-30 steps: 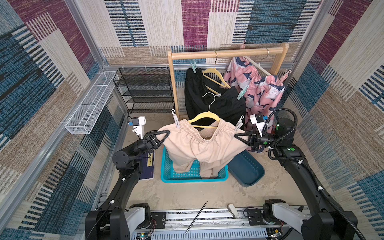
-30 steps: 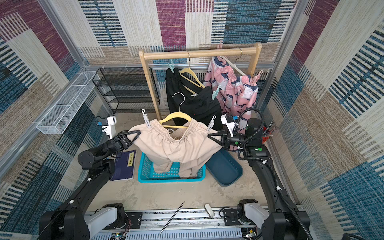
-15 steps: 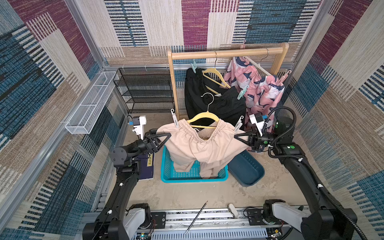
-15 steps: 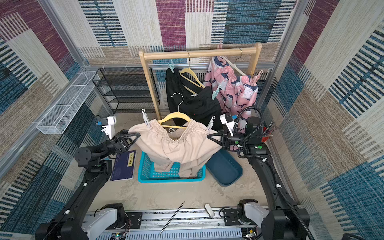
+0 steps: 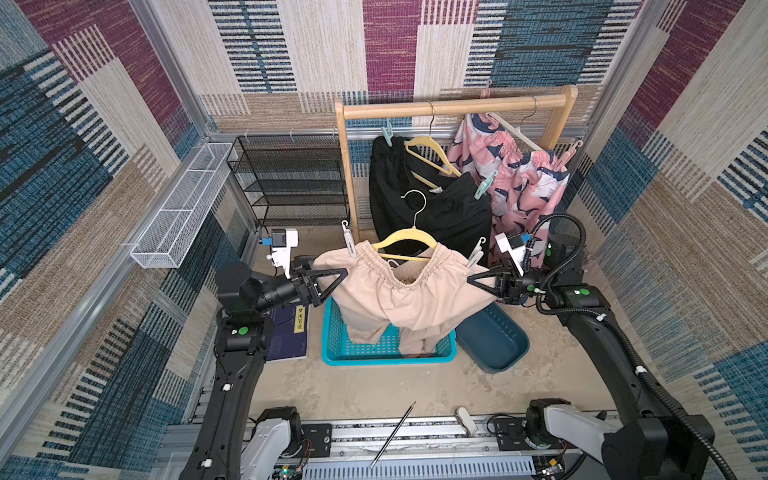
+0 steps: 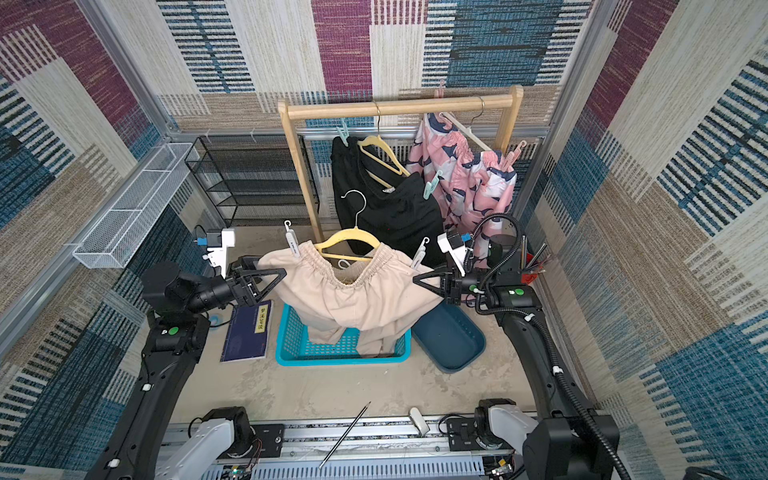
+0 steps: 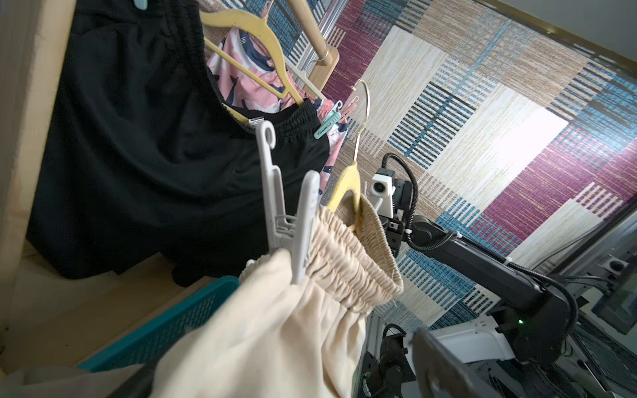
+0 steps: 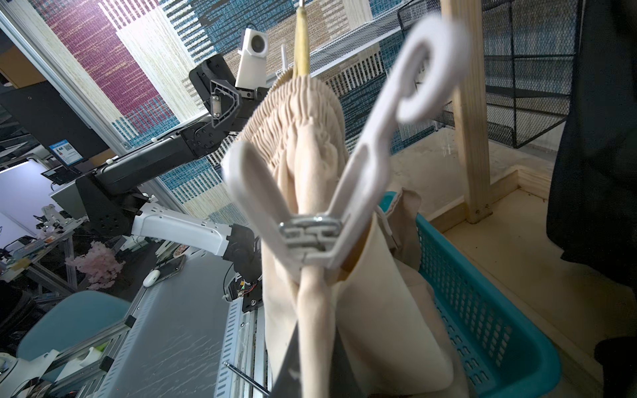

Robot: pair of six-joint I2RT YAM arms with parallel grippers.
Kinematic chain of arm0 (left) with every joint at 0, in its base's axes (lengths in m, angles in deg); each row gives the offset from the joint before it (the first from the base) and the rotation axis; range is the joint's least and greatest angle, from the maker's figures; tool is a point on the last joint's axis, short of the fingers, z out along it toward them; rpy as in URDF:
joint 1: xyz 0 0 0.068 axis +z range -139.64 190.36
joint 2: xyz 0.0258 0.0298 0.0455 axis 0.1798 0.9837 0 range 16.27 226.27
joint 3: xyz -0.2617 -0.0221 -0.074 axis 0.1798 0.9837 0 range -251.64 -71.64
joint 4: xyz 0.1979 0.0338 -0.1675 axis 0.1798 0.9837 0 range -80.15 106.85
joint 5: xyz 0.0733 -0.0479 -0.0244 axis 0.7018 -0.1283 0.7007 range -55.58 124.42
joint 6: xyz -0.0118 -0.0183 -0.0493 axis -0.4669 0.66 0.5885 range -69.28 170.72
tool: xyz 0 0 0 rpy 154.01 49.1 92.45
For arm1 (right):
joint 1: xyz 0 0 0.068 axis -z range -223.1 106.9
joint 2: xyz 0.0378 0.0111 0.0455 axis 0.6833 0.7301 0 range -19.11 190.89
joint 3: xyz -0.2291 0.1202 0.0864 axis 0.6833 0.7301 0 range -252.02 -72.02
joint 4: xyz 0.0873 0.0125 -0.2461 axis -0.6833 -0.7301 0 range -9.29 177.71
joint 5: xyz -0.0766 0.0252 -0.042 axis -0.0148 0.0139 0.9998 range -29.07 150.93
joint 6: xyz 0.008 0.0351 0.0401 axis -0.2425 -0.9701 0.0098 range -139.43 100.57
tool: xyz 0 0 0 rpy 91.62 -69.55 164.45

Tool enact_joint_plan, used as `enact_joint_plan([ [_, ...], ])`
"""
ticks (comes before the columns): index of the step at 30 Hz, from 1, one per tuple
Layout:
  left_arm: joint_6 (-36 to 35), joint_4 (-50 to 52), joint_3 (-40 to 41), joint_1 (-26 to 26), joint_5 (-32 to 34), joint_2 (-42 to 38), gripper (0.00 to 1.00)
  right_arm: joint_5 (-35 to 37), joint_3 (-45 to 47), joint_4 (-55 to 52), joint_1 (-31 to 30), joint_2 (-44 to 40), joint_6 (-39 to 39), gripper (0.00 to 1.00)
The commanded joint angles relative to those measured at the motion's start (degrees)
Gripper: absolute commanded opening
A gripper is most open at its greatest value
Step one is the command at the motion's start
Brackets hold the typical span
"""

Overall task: Remove the clothespins securing shorts to the hanger
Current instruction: Adjust the shorts in the basket.

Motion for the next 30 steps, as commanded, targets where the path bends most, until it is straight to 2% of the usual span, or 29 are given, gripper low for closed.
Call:
enact_joint_plan([
  [1,-6.06,5.53,-2.18,0.37,1.21,0.76,0.99,-2.55,-0.24,1.93,0.01,-0.72,-0.98,0.00],
  [6,-9.85,9.99,-6.17,2.11,-1.20,3.10,0.99,-3.36,-0.20,2.44,0.01,-1.54,-1.86,0.00],
  [11,-17.56,19.15,-9.77,3.19,-5.51,6.23,0.95,-3.48,-0.17,2.87,0.01,-1.58,-2.22,0.00],
  [15,-20.30,22.18,-10.17,3.27,-7.75,7.14,0.92,-3.55,-0.81,3.86,0.00,-0.81,-3.42,0.00],
  [21,-24.65,27.87,-11.43,3.27,-2.41,7.85,0.95,-6.67,-2.39,3.94,0.00,-0.42,-3.49,0.00],
  [24,-24.18,27.06,-12.19,3.51,1.04,7.25,0.98,-6.39,-3.39,0.43,0.00,0.28,-0.74,0.00],
  [30,-22.70,25.32,-14.33,4.53,3.05,6.71,0.99,-5.36,-2.97,-3.64,-0.08,0.21,2.66,0.00],
])
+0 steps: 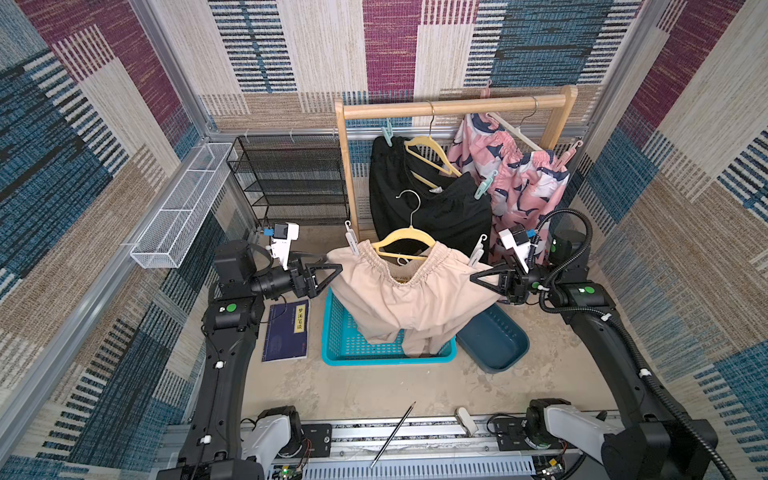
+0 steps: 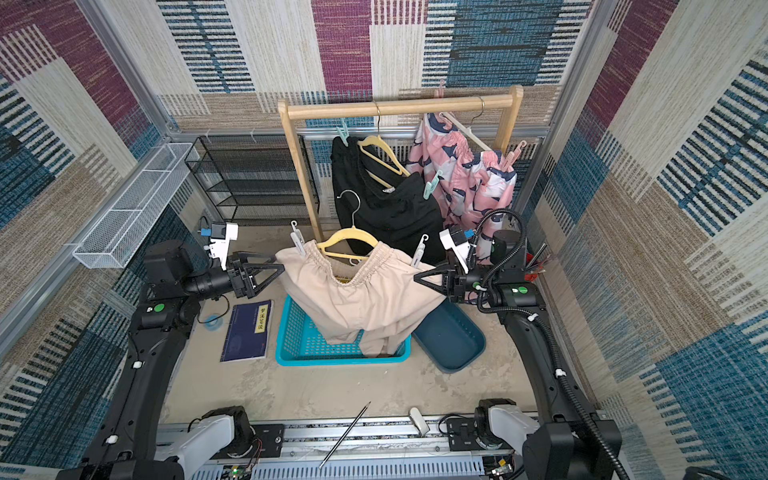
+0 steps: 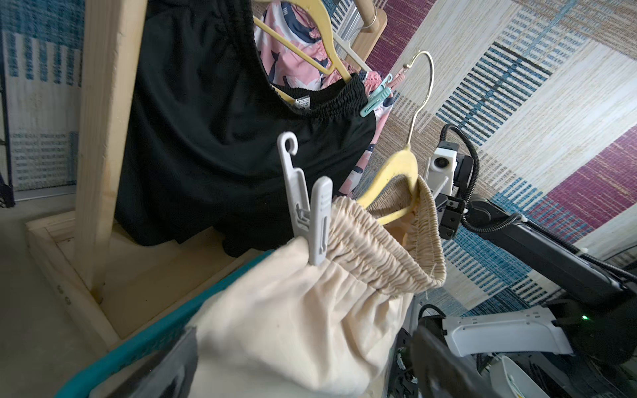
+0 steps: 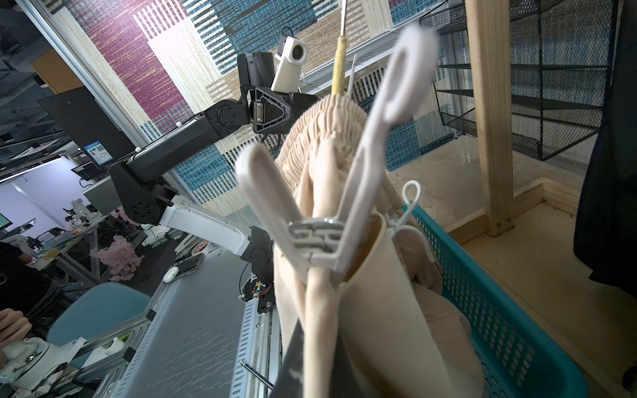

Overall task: Remove the clothespins securing shorts to the hanger
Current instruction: Adjust the shorts in the basket.

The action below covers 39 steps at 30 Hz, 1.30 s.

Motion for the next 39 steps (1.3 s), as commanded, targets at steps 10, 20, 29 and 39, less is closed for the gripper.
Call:
enact_joint_plan([
  [10,-1.49,0.28,-2.56,0.84,-1.95,4.07,0.97,-1.49,1.43,-3.72,-0.15,-1.70,5.86,0.00],
  [20,-2.57,2.48,1.65,0.72,-7.01,2.31,0.78,-2.37,-0.58,-2.41,-0.13,0.38,4.89,0.00],
  [29,-2.31,1.89,2.05,-1.13,-7.91,2.99,0.61,-3.13,-0.81,-0.34,-0.39,0.88,3.00,0.00],
  [39,-2.10,1.85,2.31,-2.46,-8.06,2.26,0.09,-0.29,-0.98,1.28,-0.76,2.95,1.68,0.00],
])
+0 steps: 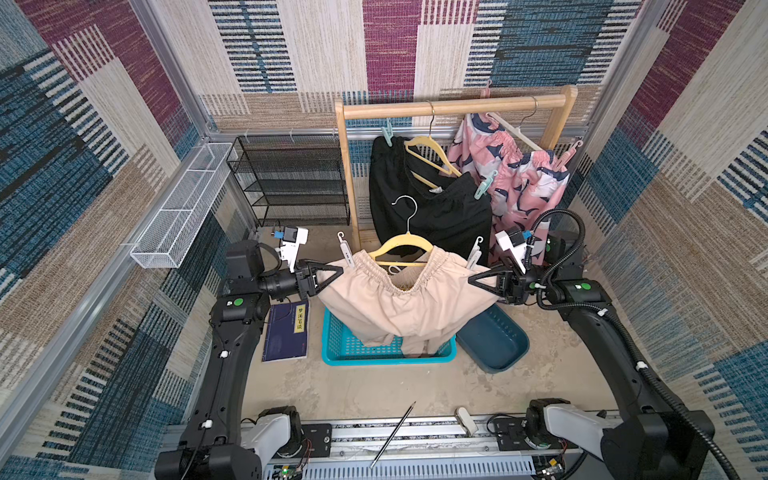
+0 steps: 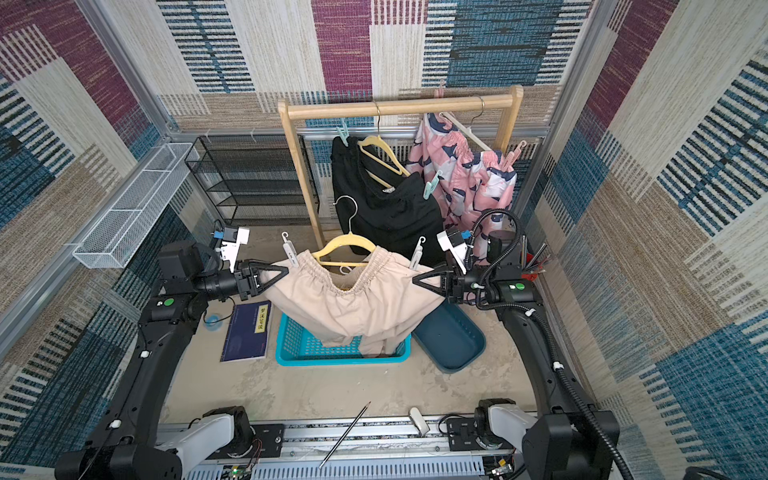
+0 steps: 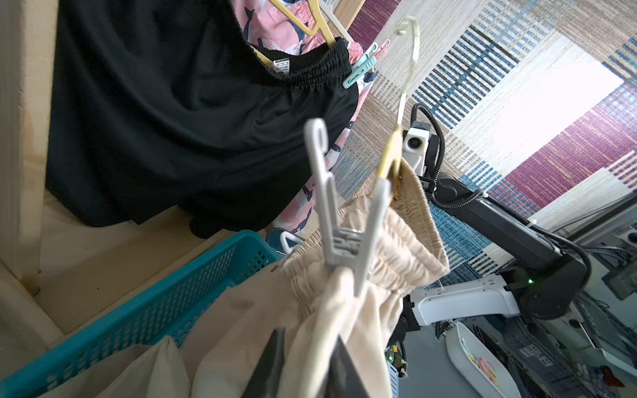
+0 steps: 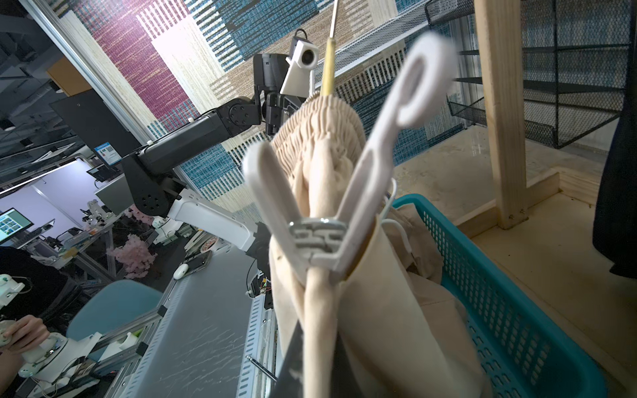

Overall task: Remove the clothespins securing shorts to the hanger
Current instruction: Adjust the shorts in the basket.

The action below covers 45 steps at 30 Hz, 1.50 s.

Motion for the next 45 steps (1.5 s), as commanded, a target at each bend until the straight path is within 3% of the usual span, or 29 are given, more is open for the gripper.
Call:
enact_joint_plan([
  [1,-0.12,0.07,0.15,-0.17,-1.57,-0.49,0.00,2.15,-0.33,4.03,-0.24,0.67,-0.75,0.00],
  [3,1.00,-1.58,0.75,-0.08,-1.46,-1.04,0.00,4.58,0.02,4.93,-0.16,1.12,-1.72,0.02],
  [5,3.58,-5.25,1.93,-0.05,-1.36,-1.84,0.00,7.74,0.48,5.50,-0.18,1.20,-2.66,0.16],
  [7,8.09,-10.80,3.58,-0.05,-1.33,-2.58,0.00,11.88,1.44,6.13,-0.15,0.63,-3.96,0.37],
  [9,12.58,-16.36,5.10,-0.01,-0.78,-3.23,0.00,17.46,2.40,6.46,-0.15,-0.30,-6.03,0.49],
  [12,18.57,-23.42,7.07,0.00,-0.26,-4.24,0.00,27.75,4.55,8.20,-0.15,-3.70,-10.66,0.59],
  [16,19.70,-23.67,7.64,0.14,1.10,-6.12,0.00,43.34,7.74,10.62,-0.15,-9.72,-17.73,0.66],
  [23,23.42,-25.86,8.51,2.08,1.40,-9.24,0.00,62.69,13.19,7.98,-0.15,-14.49,-24.83,0.69],
  [29,37.65,-43.87,11.55,3.29,-1.00,-9.25,0.00,65.09,22.63,12.60,-1.01,-14.07,-28.98,0.65],
  [35,43.12,-51.30,12.91,3.29,-1.61,-8.39,0.00,73.28,26.42,16.46,-11.99,-12.88,-31.29,0.64],
  [38,46.51,-57.29,14.05,3.29,-1.59,-7.81,0.00,74.56,27.85,20.47,-16.57,-12.14,-32.38,0.63],
  [45,48.28,-60.36,15.79,3.16,-1.92,-7.26,0.00,78.61,29.77,26.04,-25.89,-11.12,-33.19,0.62],
])
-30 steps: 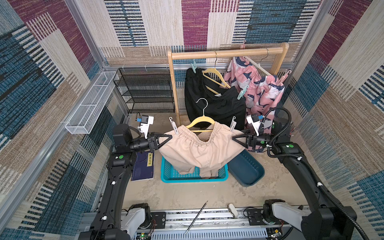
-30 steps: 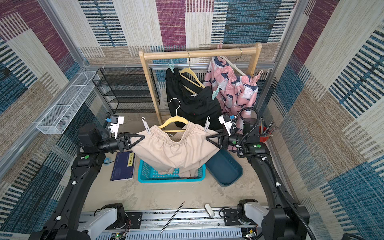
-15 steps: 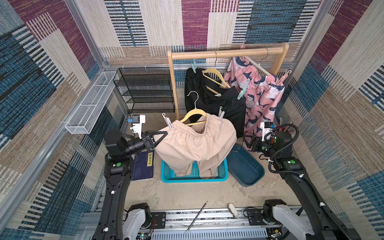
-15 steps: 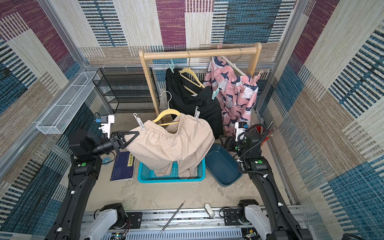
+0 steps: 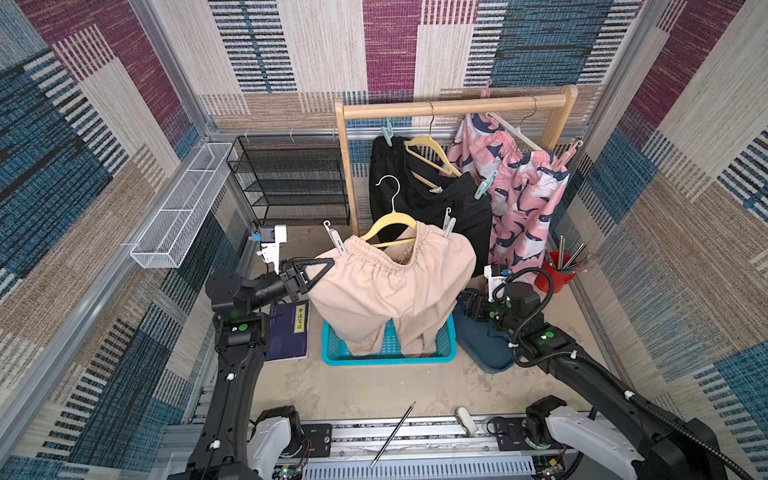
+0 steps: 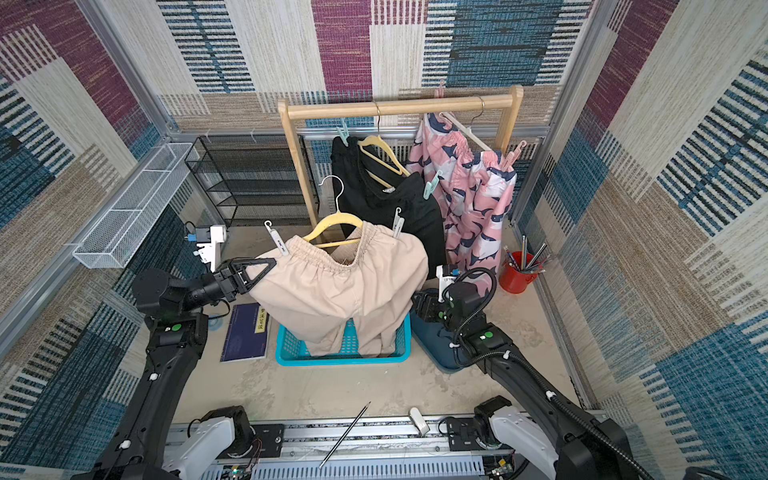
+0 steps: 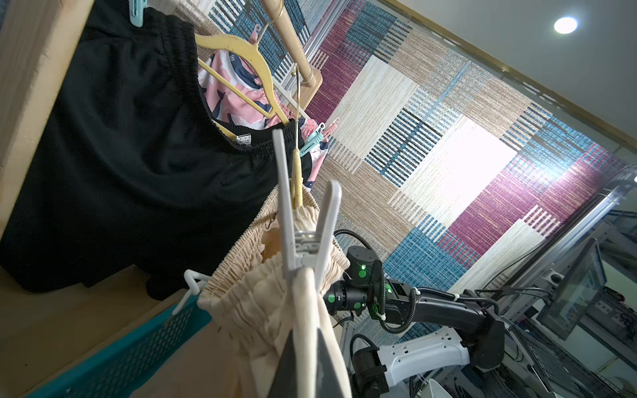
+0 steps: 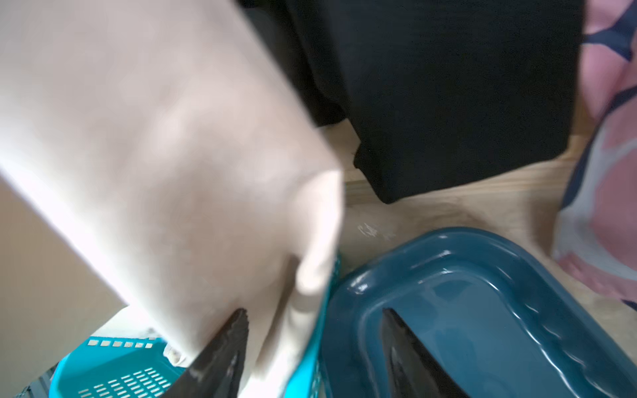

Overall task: Remove the clothespins securing shorts to the hanger
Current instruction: Adjust the shorts in the basket.

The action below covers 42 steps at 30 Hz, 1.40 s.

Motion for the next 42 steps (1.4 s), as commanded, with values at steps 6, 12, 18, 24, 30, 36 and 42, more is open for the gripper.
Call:
enact_joint_plan([
  [6,0.22,-4.90,2.03,-0.10,-0.84,0.80,0.00,3.33,2.25,12.30,-11.73,3.23,-1.10,0.62],
  [12,-2.38,-2.25,2.78,-0.10,-1.47,2.27,0.00,1.09,2.60,15.30,-16.93,7.12,-0.96,0.61],
  [18,-16.56,17.81,0.92,-0.12,0.43,0.79,0.00,-0.80,4.52,9.91,-17.02,4.48,-1.74,0.61],
  [24,-21.89,25.96,-1.17,-0.11,1.91,1.39,0.00,4.99,5.33,-4.69,-17.02,-4.29,-8.40,0.66],
  [30,-29.12,35.17,-3.62,-0.13,3.37,1.85,0.00,2.07,0.74,-10.93,-14.87,-10.46,-8.61,0.66],
  [36,-33.97,40.69,-5.76,-0.12,2.89,2.09,0.00,-22.61,-12.09,-8.61,1.96,-3.44,-1.46,0.61],
  [42,-35.02,41.37,-5.79,-0.19,-1.71,1.76,0.00,-41.01,-15.85,-0.66,14.26,1.59,0.82,0.61],
])
